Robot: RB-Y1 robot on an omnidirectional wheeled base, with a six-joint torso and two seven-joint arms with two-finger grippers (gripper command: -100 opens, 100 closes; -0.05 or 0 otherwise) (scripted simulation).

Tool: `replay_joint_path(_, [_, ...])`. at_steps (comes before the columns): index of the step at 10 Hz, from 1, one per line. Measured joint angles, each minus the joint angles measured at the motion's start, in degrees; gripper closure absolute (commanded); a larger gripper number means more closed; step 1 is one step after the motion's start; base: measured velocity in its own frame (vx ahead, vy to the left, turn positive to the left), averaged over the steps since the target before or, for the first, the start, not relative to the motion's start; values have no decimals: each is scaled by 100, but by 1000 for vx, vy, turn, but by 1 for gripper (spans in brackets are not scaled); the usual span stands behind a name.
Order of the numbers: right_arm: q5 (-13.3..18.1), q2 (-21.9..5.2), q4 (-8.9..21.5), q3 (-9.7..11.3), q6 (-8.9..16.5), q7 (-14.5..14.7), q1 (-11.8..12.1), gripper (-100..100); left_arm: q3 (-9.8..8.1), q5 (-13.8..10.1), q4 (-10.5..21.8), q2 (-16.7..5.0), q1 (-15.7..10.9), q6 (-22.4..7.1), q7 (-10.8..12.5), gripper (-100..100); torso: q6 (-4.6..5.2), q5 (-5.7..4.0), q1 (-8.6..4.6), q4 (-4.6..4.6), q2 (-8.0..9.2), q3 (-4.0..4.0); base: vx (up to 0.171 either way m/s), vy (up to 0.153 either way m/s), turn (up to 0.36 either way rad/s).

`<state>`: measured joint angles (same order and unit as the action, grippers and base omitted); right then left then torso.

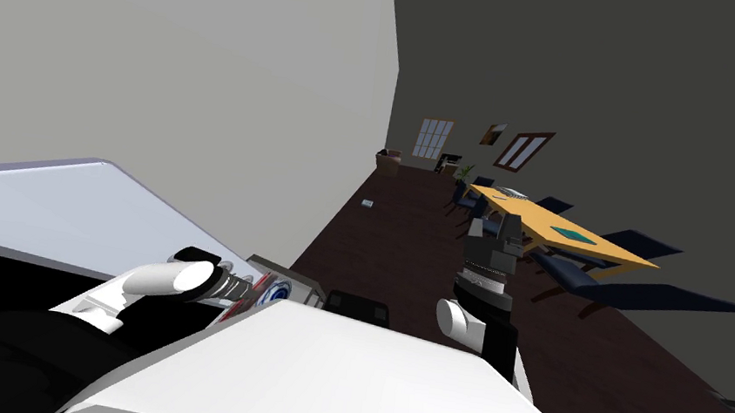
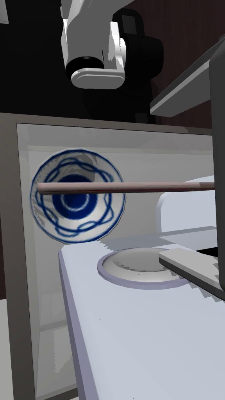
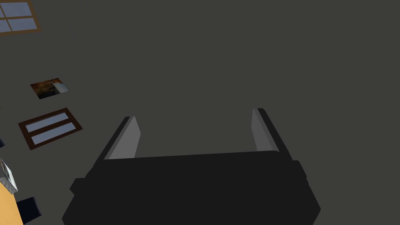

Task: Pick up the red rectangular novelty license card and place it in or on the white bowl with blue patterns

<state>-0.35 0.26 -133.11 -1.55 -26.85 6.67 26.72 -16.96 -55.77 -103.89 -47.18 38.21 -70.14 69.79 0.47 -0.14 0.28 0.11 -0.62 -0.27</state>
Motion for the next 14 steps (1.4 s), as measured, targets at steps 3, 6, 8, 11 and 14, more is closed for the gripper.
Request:
replay_joint_path(3, [0, 0, 0, 0, 0, 0, 0, 0, -130, -167, -356, -174, 101, -198, 246, -100, -7, -61, -29, 16, 21, 18, -24, 5, 20])
replay_joint_path(6, [0, 0, 0, 0, 0, 0, 0, 0, -252, -316, -635, -325, 196, -329, 427, -100, -24, -166, -51, 39, 42, 40, -23, 0, 28])
replay_joint_path(8, [0, 0, 0, 0, 0, 0, 0, 0, -358, -395, -878, -450, 247, -453, 599, -100, -29, -202, -41, 49, 50, 49, -21, 15, 22])
replay_joint_path(11, [0, 0, 0, 0, 0, 0, 0, 0, -387, -454, -970, -512, 260, -524, 688, 0, -33, -241, -43, 59, 51, 55, -3, 0, 1])
replay_joint_path(14, [0, 0, 0, 0, 0, 0, 0, 0, -387, -454, -970, -513, 260, -524, 689, 0, -33, -241, -43, 59, 50, 54, 0, 0, 0])
